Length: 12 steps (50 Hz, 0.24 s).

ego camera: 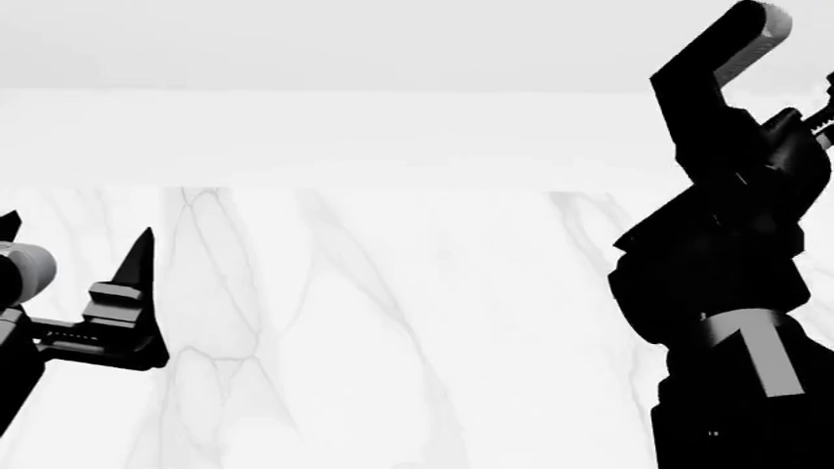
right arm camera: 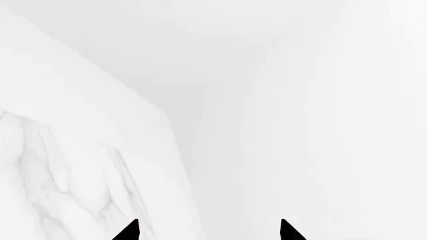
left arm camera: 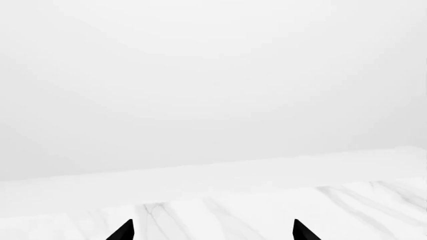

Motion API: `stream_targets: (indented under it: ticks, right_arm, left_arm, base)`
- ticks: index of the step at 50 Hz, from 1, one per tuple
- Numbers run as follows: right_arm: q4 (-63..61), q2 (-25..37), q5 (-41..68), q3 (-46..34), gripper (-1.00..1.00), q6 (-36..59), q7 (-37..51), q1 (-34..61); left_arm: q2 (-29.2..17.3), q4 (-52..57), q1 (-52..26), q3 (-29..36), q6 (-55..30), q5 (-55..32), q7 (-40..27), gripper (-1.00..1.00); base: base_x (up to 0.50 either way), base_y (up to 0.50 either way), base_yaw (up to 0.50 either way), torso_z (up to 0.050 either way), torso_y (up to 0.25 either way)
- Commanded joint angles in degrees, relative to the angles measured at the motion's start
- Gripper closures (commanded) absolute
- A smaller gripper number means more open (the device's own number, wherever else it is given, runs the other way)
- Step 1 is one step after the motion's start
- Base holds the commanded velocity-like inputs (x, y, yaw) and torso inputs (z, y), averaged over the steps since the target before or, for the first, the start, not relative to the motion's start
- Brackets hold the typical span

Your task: Pick up the book on the left and place it on top of the shelf.

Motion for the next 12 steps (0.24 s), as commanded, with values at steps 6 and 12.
stream_targets:
  ticks: [6, 12]
  right_arm:
    - [-44.6, 11.8, 28.14, 25.47, -1.0, -0.71, -8.71, -23.74]
    - [-55.24, 14.05, 31.22, 27.38, -1.0, -0.77, -6.81, -29.65]
  left_arm:
    - [1.21, -1.74, 0.13, -0.04, 2.2, 2.23, 1.34, -1.0]
    - [1.2, -1.85, 0.09, -0.02, 2.37, 2.08, 1.27, -1.0]
  base:
    - [0.0, 0.0, 0.0, 0.0, 0.0]
    - [0.0, 0.0, 0.0, 0.0, 0.0]
